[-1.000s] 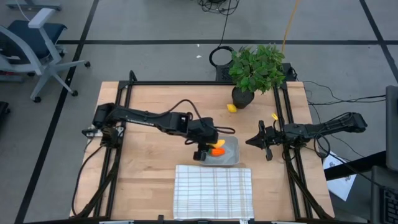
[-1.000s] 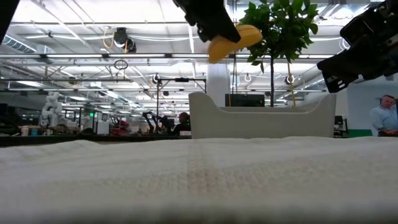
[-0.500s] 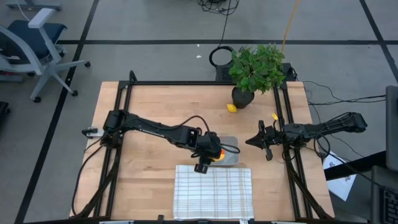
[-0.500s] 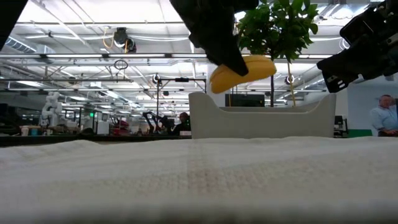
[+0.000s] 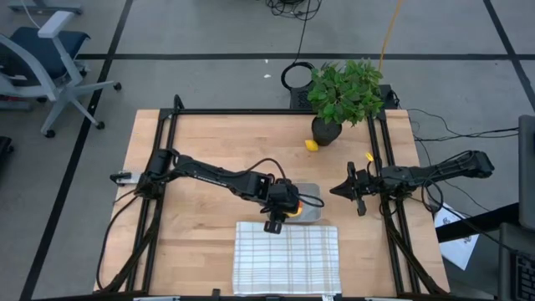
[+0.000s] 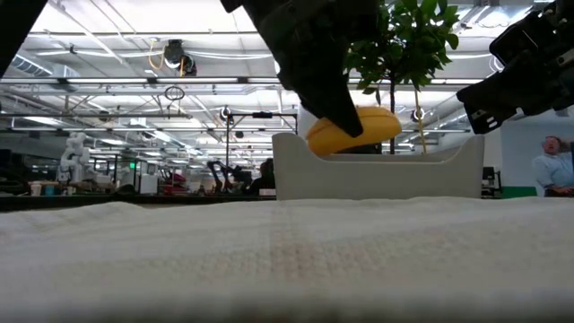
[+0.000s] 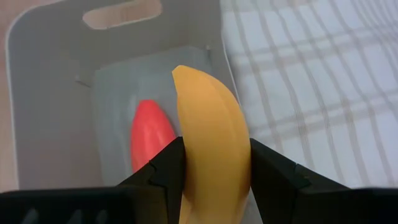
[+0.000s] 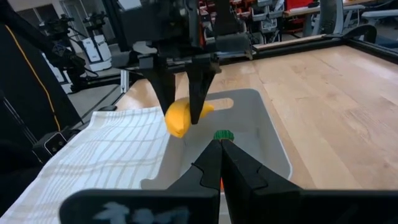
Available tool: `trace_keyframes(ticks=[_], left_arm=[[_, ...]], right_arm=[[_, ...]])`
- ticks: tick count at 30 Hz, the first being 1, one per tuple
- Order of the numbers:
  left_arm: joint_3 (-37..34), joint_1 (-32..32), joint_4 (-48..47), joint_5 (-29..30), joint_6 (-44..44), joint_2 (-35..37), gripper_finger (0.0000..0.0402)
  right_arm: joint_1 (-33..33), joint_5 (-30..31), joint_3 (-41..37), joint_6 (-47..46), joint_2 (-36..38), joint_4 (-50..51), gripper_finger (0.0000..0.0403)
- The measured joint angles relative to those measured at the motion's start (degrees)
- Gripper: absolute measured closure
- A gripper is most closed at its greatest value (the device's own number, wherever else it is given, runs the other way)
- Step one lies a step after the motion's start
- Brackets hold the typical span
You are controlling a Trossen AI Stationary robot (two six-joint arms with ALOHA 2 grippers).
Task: Pick and placing Produce into tupperware
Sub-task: Put the yellow banana into the gray bin
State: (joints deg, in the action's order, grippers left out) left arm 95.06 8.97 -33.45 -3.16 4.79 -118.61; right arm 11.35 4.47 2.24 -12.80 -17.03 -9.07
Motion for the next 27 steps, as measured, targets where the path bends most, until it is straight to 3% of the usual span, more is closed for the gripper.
trace_keyframes(ticks=[10,15,27], left_arm=[[-0.41,-1.06,2.41,0.86,0.20,-0.07,0.0254],[-0.44,-2.66,2.24,-3.74,-1.05,-0.07,0.0254],[-0.60,-2.25,1.39,-4.35,-2.30,-1.88,0.0254]], right_arm=[[-0.01,0.00,0.00,0.00,-0.33,-0.19,0.0403],[0.00,0.00,0.00,0.00,-0.36,-0.40,0.0403],[0.00,0.00,0.00,0.00,-0.33,-0.38,0.0403]])
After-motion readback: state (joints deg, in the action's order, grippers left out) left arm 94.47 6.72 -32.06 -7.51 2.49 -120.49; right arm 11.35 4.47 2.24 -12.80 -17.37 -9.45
